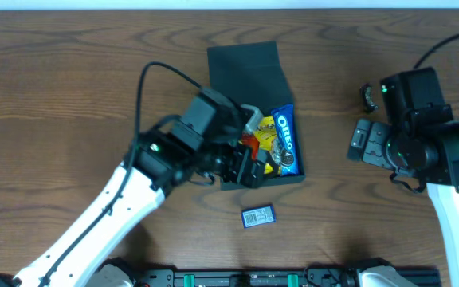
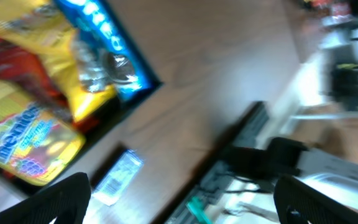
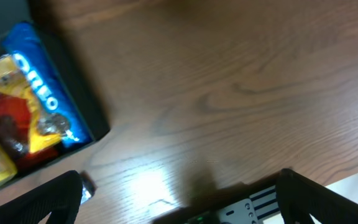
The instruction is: Pack container
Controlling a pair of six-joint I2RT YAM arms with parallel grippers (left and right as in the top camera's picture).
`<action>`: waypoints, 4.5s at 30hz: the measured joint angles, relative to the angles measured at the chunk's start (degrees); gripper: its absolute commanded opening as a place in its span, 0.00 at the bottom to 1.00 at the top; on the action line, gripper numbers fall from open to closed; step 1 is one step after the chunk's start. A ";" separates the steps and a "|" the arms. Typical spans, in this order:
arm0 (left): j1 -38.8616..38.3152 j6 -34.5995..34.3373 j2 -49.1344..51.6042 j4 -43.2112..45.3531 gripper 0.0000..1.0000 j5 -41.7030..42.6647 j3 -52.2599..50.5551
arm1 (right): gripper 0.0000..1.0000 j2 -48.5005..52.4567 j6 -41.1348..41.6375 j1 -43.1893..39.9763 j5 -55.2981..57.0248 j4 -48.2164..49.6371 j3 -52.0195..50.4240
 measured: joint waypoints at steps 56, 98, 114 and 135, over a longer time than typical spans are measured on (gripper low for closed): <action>9.44 4.87 23.91 9.22 0.95 32.00 -11.32 | 0.99 0.09 -2.56 -1.29 -7.21 10.58 -13.97; -26.73 27.50 14.23 0.17 0.95 -36.44 -11.41 | 0.99 0.09 -9.79 -13.14 -4.98 17.68 -14.12; -26.84 33.48 22.18 7.08 0.95 -35.50 -11.41 | 0.99 0.09 -12.96 -19.28 -10.64 18.47 -14.12; -26.91 33.59 24.17 10.34 0.94 -35.32 -11.41 | 0.99 0.09 -12.98 -19.28 -10.80 18.14 -14.12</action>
